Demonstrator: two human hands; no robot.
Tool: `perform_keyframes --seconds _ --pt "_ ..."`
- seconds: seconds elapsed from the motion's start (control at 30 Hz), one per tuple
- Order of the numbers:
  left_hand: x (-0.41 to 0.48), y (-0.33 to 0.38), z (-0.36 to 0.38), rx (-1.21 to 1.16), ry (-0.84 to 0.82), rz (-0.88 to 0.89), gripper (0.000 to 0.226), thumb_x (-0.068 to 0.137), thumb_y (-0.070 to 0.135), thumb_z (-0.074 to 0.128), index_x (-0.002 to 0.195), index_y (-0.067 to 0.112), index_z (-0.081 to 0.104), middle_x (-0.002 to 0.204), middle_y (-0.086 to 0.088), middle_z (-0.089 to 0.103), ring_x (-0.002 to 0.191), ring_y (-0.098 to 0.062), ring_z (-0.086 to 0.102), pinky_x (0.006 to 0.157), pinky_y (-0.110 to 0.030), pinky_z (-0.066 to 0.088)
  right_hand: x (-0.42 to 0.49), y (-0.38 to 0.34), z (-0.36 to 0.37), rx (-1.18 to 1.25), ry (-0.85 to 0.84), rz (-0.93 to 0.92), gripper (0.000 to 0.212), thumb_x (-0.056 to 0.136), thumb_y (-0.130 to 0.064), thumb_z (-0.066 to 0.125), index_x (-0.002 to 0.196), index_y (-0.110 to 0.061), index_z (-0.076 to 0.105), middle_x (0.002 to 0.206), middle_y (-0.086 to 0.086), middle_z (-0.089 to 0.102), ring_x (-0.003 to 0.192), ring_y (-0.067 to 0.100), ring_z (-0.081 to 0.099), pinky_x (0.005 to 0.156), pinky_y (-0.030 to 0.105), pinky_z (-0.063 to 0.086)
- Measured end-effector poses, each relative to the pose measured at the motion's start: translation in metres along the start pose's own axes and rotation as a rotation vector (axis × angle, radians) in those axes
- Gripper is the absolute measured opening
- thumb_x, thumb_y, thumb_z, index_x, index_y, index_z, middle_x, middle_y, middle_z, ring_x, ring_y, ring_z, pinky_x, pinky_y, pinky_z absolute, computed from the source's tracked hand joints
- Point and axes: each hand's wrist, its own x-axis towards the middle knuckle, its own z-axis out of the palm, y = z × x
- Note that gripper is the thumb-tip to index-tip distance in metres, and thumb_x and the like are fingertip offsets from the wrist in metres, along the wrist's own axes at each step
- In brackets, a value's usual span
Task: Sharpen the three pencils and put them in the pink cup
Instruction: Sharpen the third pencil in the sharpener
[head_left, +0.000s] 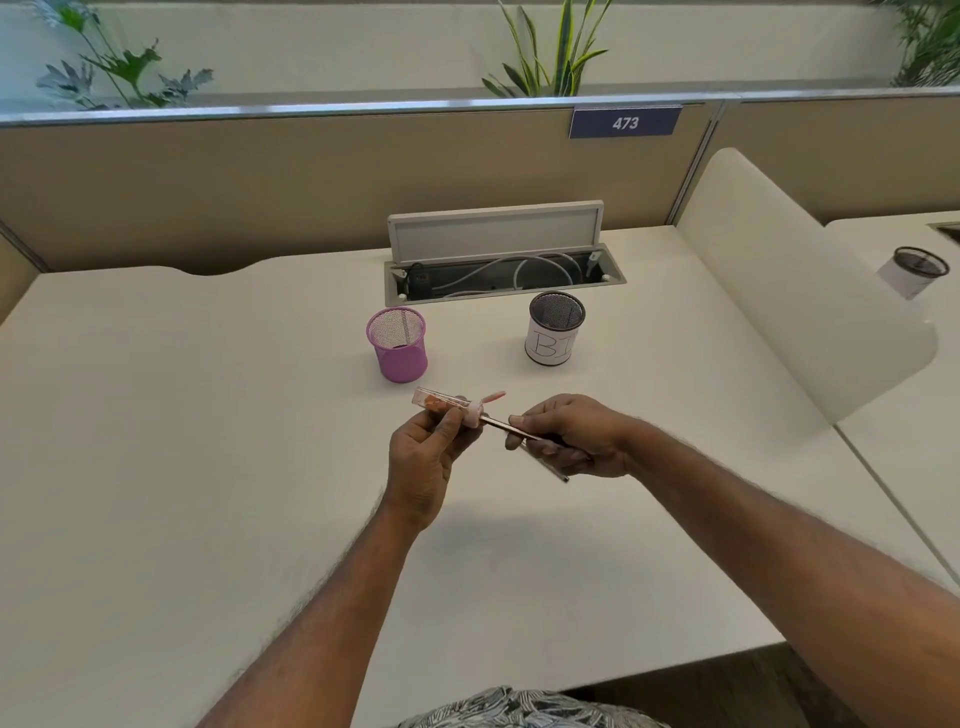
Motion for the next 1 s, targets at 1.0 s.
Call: perform_keyframes --seconds 1.0 --pt "-0.002 0.013 -0.004 -0.13 0.107 -0.041 0.026 0.081 0.019 0.062 0.105 0.008 0.06 0.09 -0.01 0.074 0.09 -0.024 0.073 0.073 -0.029 0.058 -0.004 0.016 0.011 0.002 0.093 -0.276 0.008 0.089 -0.011 0.066 0.083 -0.011 0.062 0.064 0.007 0.062 0.042 0.013 0.044 0.039 0.019 0.032"
